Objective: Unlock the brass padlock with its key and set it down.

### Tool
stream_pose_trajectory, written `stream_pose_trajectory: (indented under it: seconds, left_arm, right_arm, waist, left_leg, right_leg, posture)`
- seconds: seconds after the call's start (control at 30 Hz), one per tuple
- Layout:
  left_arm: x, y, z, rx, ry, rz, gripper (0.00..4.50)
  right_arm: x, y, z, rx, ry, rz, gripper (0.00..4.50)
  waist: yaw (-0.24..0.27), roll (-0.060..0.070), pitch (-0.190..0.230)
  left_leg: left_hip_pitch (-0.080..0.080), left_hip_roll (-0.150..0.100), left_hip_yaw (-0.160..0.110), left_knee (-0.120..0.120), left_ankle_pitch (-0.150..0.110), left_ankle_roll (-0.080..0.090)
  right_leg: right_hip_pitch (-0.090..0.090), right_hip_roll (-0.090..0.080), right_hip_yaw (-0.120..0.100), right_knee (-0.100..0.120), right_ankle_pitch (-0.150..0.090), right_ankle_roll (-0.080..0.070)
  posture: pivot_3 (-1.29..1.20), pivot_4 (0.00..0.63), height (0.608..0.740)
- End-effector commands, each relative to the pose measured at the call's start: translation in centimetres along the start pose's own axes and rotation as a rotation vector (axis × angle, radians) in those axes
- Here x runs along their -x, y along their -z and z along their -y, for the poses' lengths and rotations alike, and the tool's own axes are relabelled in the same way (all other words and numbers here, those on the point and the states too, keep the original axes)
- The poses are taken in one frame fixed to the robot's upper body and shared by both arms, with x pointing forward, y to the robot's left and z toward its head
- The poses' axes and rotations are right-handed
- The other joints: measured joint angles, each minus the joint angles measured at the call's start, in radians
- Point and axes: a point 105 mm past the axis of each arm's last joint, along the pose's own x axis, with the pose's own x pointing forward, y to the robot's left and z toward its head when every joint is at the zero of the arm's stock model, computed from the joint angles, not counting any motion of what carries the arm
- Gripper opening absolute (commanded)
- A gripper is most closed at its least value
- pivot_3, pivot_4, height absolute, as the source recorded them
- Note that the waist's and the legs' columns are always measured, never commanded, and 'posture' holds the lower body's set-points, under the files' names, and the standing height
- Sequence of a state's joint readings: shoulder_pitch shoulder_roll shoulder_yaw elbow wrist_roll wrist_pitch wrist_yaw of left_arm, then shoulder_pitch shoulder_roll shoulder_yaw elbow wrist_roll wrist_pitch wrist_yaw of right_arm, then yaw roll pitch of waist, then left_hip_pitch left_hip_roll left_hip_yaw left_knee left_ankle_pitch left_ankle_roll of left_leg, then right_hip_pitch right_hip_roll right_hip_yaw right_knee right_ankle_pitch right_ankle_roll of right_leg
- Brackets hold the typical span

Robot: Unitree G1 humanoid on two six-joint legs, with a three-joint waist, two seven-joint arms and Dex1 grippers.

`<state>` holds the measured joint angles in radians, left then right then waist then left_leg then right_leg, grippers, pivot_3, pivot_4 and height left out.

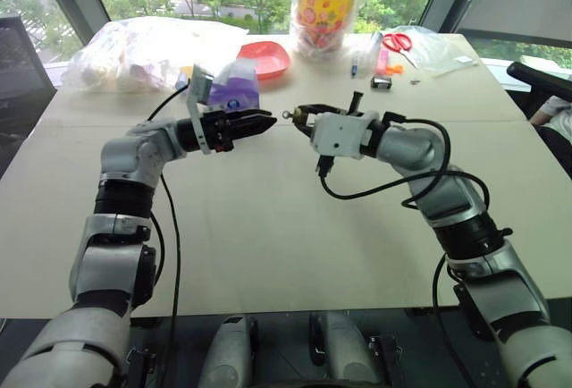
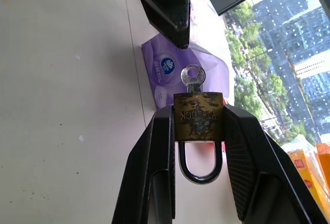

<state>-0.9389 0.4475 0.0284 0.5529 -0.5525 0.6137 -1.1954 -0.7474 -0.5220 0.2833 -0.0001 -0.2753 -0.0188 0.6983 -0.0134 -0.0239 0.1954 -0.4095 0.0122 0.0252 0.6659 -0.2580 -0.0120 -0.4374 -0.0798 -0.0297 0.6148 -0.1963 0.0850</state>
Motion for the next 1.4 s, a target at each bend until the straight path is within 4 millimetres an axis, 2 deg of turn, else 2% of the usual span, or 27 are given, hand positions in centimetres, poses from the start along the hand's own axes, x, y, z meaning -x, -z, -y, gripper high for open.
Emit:
stream_pose_trajectory:
  seconds: [0.03, 0.6, 0.73, 0.93, 1.07, 1.2, 1.33, 1.4]
  left_arm:
    - [-0.6, -1.1, 0.0, -0.054, 0.006, 0.014, 1.06]
    - [-1.8, -0.9, 0.3, -0.06, 0.06, 0.008, 1.06]
    - [-1.8, -0.6, 0.4, -0.058, 0.071, -0.003, 0.02]
    - [-1.9, -0.1, 0.4, -0.094, 0.068, -0.04, 0.02]
    - [-2.2, 0.1, 0.3, -0.194, 0.054, -0.061, 0.02]
    - [-2.7, 0.9, 0.6, -0.447, 0.059, -0.136, 0.02]
    - [-2.6, 3.1, 1.3, -0.738, 0.153, -0.313, 0.02]
    - [-2.5, 3.3, 1.5, -0.808, 0.183, -0.337, 0.02]
  right_arm:
    - [0.4, -1.3, 1.0, 0.034, 0.045, 0.029, 0.72]
    - [0.2, -1.7, 0.0, 0.026, 0.018, 0.037, 0.72]
    - [0.2, -1.9, 0.0, 0.025, 0.018, 0.042, 0.72]
    - [0.2, -2.0, 0.0, 0.023, 0.015, 0.046, 0.72]
    - [0.2, -2.1, -0.4, 0.004, -0.004, 0.054, 0.72]
    - [0.4, -2.5, -0.9, -0.123, -0.048, 0.072, 0.72]
    - [0.6, -2.7, -1.3, -0.206, -0.087, 0.076, 0.72]
    - [0.6, -2.7, -1.3, -0.221, -0.097, 0.076, 0.72]
  waist:
    - [0.001, 0.0, 0.0]
    - [0.0, 0.0, 0.0]
    - [0.0, 0.0, 0.0]
    - [0.0, 0.0, 0.0]
    - [0.001, 0.0, 0.0]
    - [0.002, 0.0, 0.0]
    - [0.002, 0.0, 0.0]
    - [0.001, 0.0, 0.0]
  left_leg:
    - [0.0, 0.0, 0.0, 0.0, 0.0, 0.0]
    - [0.0, 0.0, 0.0, 0.0, 0.0, 0.0]
    - [0.0, 0.0, 0.0, 0.0, 0.0, 0.0]
    - [0.0, 0.0, 0.0, 0.0, 0.0, 0.0]
    - [0.0, 0.0, 0.0, 0.0, 0.0, 0.0]
    - [0.0, 0.0, 0.0, 0.0, 0.0, 0.0]
    - [0.0, 0.0, 0.0, 0.0, 0.0, 0.0]
    - [0.0, 0.0, 0.0, 0.0, 0.0, 0.0]
  right_leg:
    - [0.0, 0.0, 0.0, 0.0, 0.0, 0.0]
    - [0.0, 0.0, 0.0, 0.0, 0.0, 0.0]
    - [0.0, 0.0, 0.0, 0.0, 0.0, 0.0]
    - [0.0, 0.0, 0.0, 0.0, 0.0, 0.0]
    - [0.0, 0.0, 0.0, 0.0, 0.0, 0.0]
    - [0.0, 0.0, 0.0, 0.0, 0.0, 0.0]
    - [0.0, 0.0, 0.0, 0.0, 0.0, 0.0]
    - [0.0, 0.0, 0.0, 0.0, 0.0, 0.0]
  posture:
    - [0.0, 0.15, 0.74]
    - [0.0, 0.15, 0.74]
    - [0.0, 0.15, 0.74]
    - [0.0, 0.15, 0.74]
    - [0.0, 0.15, 0.74]
    - [0.0, 0.15, 0.74]
    - [0.0, 0.15, 0.74]
    - [0.0, 0.15, 0.74]
